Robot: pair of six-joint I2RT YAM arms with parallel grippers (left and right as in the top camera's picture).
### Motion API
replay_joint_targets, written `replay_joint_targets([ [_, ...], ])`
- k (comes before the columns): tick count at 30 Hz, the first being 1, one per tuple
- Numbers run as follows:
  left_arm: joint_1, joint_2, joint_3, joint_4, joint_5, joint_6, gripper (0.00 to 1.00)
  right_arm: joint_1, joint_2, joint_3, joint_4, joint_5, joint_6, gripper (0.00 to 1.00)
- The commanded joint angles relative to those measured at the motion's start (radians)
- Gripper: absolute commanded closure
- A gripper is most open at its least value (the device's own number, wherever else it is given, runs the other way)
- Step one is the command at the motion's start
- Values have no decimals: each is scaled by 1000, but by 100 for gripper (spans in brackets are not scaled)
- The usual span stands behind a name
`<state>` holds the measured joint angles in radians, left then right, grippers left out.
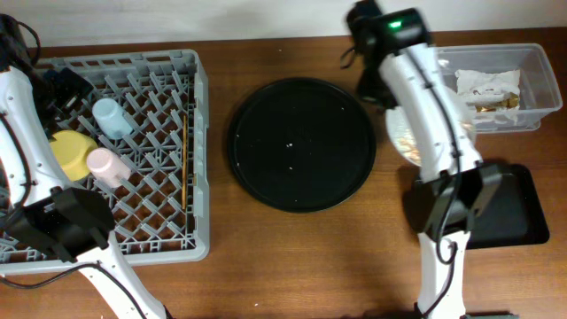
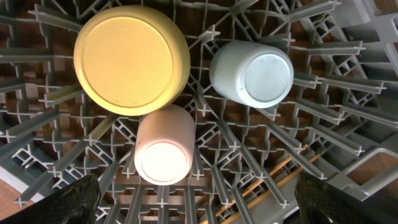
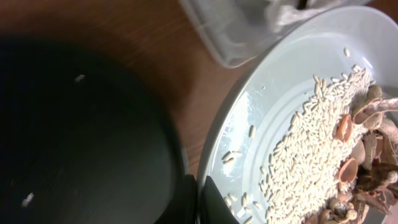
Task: Sort waste into correct bins and load items into the dishwasher rack
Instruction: 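Lift the white plate and carry it toward the black flat tray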
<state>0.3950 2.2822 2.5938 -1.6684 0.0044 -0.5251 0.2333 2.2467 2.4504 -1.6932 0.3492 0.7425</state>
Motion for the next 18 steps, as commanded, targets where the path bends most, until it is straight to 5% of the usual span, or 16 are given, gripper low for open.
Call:
replay_joint_targets([
  [1, 7, -5, 7, -2, 7, -12, 1, -120, -19, -5, -6, -119, -33, 96],
  [18, 7, -5, 7, -2, 7, -13, 1, -371, -19, -104, -6, -264, -21, 96],
])
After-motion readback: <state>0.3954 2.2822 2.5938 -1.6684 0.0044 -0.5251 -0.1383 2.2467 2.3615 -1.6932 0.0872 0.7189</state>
